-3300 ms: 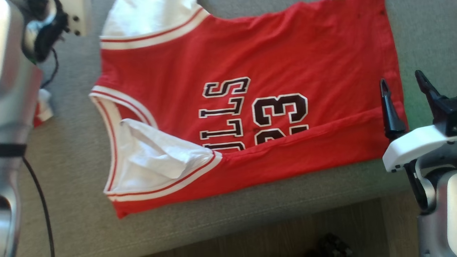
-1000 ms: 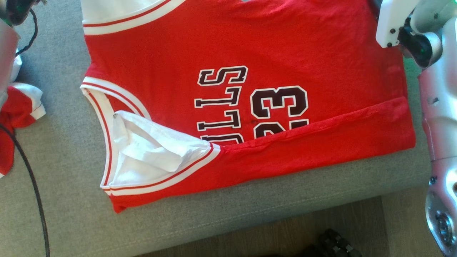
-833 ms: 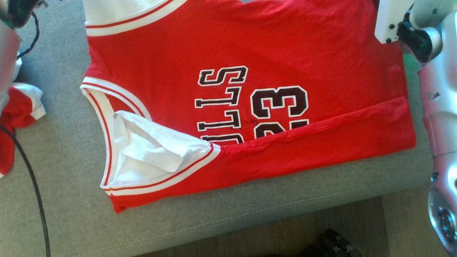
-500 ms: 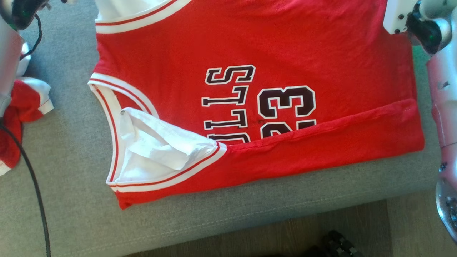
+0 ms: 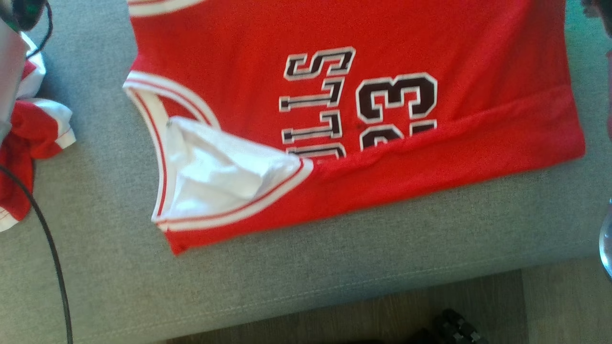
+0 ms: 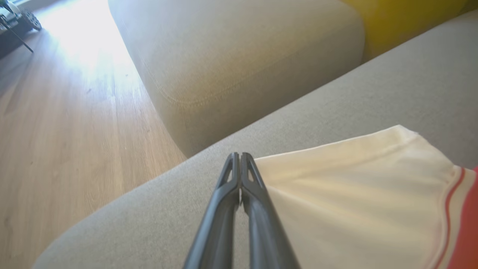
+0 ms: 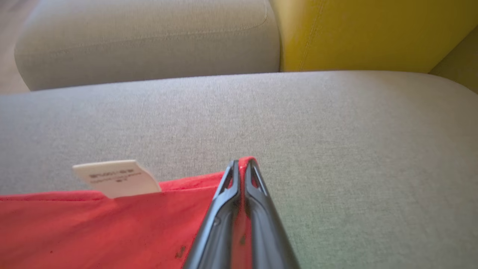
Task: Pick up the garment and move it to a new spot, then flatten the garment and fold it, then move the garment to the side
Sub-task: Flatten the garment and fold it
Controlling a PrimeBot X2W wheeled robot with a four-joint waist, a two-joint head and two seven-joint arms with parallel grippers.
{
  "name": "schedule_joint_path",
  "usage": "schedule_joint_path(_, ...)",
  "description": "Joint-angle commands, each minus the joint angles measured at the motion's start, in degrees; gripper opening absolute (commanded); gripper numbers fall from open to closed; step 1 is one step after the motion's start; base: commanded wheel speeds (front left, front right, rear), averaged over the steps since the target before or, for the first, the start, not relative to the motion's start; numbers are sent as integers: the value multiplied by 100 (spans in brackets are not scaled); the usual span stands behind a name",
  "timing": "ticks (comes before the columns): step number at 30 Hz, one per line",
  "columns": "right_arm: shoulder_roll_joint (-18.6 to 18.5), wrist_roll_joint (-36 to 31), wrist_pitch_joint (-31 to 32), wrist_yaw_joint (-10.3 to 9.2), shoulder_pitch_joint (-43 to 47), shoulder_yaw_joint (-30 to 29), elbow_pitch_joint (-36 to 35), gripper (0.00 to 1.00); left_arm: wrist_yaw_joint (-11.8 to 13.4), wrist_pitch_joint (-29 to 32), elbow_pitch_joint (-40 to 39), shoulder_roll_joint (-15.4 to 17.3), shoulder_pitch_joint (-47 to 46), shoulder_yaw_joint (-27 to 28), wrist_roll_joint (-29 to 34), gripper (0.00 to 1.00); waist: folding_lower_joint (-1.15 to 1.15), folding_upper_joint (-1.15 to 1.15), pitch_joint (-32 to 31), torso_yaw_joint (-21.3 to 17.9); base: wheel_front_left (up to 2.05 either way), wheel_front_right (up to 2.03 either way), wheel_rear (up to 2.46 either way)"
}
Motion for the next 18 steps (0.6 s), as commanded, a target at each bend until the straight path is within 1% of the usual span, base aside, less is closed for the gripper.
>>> schedule_joint_path(1,9,21,-225,-2,-242,-108,-103,0,55,-288,-114,252,-429,266,122,0,0,0,-48,18,0,0,0)
schedule_joint_path(5,-71,-58,-657,-2,-350,-338,32,0,74,-878,-6,182,-503,266,232,0,0,0,-147,59,0,0,0)
schedule_joint_path(7,-66,-51,-729,-2,-350,-368,116,0,55,-1050,75,111,-472,267,197,0,0,0,-208,95,0,0,0)
schedule_joint_path(12,-42,174,-681,-2,-184,-231,202,0,-40,-1181,109,44,-187,207,31,0,0,0,-368,143,0,0,0)
schedule_joint_path(14,-148,437,-599,-2,57,-39,155,0,-87,-1274,-35,88,194,167,-117,0,0,0,-523,201,0,0,0)
schedule_joint_path(18,-328,875,-393,-2,520,248,-91,0,-104,-1389,-431,230,852,162,-326,0,0,0,-770,262,0,0,0)
